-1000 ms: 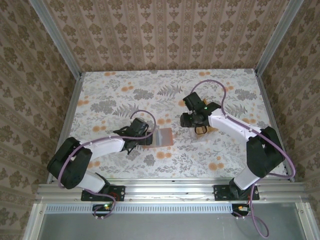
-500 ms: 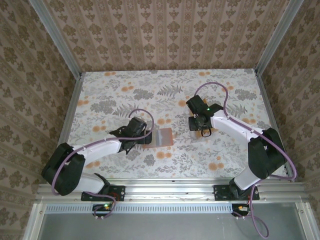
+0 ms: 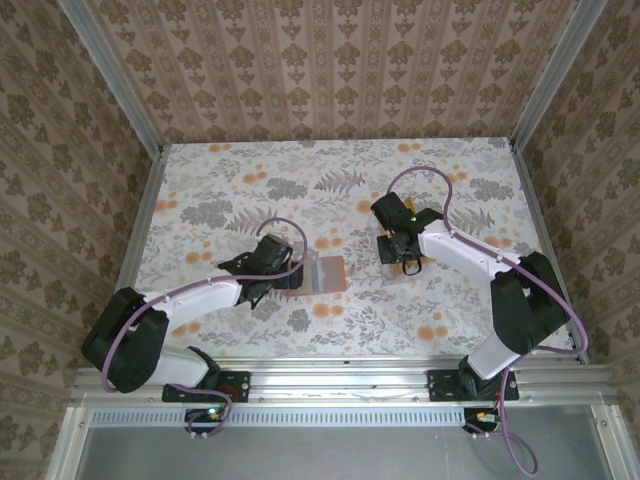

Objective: Put the credit cards into the card holder
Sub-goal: Pick up the credit card from the storage box.

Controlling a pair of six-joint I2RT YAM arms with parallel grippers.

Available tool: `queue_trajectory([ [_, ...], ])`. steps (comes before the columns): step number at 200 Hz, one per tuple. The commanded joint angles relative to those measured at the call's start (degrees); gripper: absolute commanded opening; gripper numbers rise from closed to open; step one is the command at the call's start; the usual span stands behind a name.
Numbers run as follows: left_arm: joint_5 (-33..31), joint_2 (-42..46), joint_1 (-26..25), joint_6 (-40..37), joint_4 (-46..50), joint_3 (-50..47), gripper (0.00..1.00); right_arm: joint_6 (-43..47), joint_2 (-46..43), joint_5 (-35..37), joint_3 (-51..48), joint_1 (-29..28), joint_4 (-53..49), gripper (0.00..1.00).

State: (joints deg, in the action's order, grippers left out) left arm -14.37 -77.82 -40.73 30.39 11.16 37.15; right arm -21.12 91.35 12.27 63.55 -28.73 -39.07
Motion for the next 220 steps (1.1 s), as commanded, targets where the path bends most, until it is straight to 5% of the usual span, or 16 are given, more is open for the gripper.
queue_trajectory([
  [1,-0.29,0.8,0.5,-0.77,0.75,0.78,1.0,-0.05,1.47,-2.0,-1.17,0.43,0.96,0.4],
  [37,-0.26,0.83,0.56,-0.78,0.7,0.73,1.0,-0.48,1.16,-2.81,-1.41,0.41,1.32,0.3],
  [70,-0.14,0.92,0.52,-0.62,0.48,0.56,1.0,-0.51,-0.87,-1.02,-1.59,0.61,0.58,0.36],
  [220,0.08,1.24,0.56,-0.2,-0.18,-0.1,1.0,1.94,-3.29,3.63,-2.38,0.88,-1.76,0.36],
])
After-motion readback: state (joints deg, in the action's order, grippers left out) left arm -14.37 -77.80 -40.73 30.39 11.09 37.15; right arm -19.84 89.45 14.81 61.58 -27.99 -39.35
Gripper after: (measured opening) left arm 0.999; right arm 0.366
